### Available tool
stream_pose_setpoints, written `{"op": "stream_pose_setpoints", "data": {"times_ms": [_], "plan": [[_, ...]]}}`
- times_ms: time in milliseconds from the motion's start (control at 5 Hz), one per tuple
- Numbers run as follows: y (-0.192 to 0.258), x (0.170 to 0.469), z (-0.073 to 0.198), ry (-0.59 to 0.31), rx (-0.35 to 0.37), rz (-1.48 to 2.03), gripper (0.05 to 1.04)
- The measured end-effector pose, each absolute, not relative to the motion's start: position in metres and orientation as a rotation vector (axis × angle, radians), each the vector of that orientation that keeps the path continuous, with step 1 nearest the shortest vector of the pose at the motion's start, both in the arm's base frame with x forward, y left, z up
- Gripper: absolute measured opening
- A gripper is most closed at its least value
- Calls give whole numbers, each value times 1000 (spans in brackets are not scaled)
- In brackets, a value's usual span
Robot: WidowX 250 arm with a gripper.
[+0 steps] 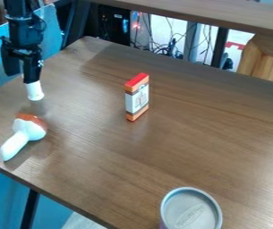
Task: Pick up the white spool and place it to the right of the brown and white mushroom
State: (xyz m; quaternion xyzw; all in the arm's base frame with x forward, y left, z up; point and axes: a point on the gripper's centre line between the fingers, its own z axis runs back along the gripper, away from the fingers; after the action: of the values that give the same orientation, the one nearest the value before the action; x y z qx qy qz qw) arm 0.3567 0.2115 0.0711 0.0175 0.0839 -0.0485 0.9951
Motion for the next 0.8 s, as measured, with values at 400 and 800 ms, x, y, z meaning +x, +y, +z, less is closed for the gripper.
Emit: {"op": "stream_pose_setpoints", "data": {"times_ms": [400,800], "plan": [[211,362,58,191,3,-115,954],[210,363,56,146,-71,-76,596]]}}
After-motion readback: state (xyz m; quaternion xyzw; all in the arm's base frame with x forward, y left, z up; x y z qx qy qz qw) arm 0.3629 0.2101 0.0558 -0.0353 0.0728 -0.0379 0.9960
